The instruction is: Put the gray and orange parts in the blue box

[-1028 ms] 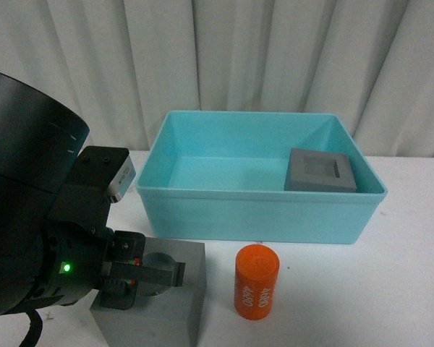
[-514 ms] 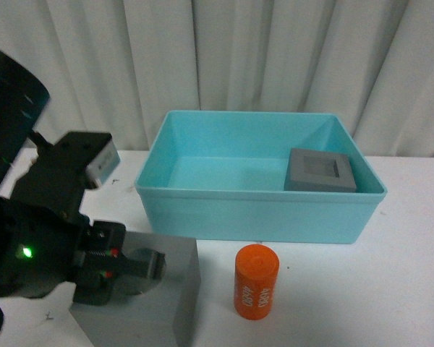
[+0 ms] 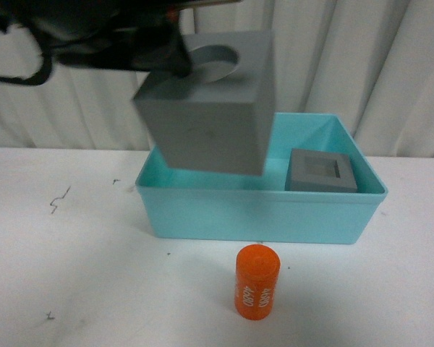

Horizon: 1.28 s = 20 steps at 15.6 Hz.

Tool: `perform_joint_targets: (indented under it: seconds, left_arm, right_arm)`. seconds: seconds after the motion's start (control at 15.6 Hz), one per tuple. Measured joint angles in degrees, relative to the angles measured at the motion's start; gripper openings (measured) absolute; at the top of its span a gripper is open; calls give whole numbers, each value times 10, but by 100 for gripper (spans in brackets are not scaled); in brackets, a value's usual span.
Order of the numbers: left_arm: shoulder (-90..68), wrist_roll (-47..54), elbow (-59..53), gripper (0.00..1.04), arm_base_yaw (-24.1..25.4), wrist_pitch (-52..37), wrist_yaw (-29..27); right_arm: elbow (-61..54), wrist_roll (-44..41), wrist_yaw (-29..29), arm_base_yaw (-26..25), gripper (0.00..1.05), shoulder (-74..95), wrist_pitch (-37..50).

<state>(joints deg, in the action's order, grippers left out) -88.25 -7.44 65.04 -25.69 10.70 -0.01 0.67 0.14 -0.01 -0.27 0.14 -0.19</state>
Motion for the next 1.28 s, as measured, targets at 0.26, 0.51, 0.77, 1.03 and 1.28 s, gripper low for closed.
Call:
perform_joint_targets:
  seconds: [0.26, 0.51, 0.77, 1.03, 1.28]
  left_arm:
    - [-148, -2, 155, 20, -59, 26, -9]
    - [-268, -7, 259, 20, -67, 35, -38]
    - [-326, 0, 318, 20, -18, 56, -55]
    - [-326, 15, 279, 20, 26, 36, -54]
    - [-326, 30, 237, 20, 34, 18, -45]
  right_arm:
    - [0, 0, 0, 0, 98, 0, 0]
    - [0, 0, 0, 0, 98, 0, 0]
    - [0, 0, 0, 0, 98, 0, 0]
    - [0, 0, 0, 0, 98, 0, 0]
    - [0, 0, 0, 0, 98, 0, 0]
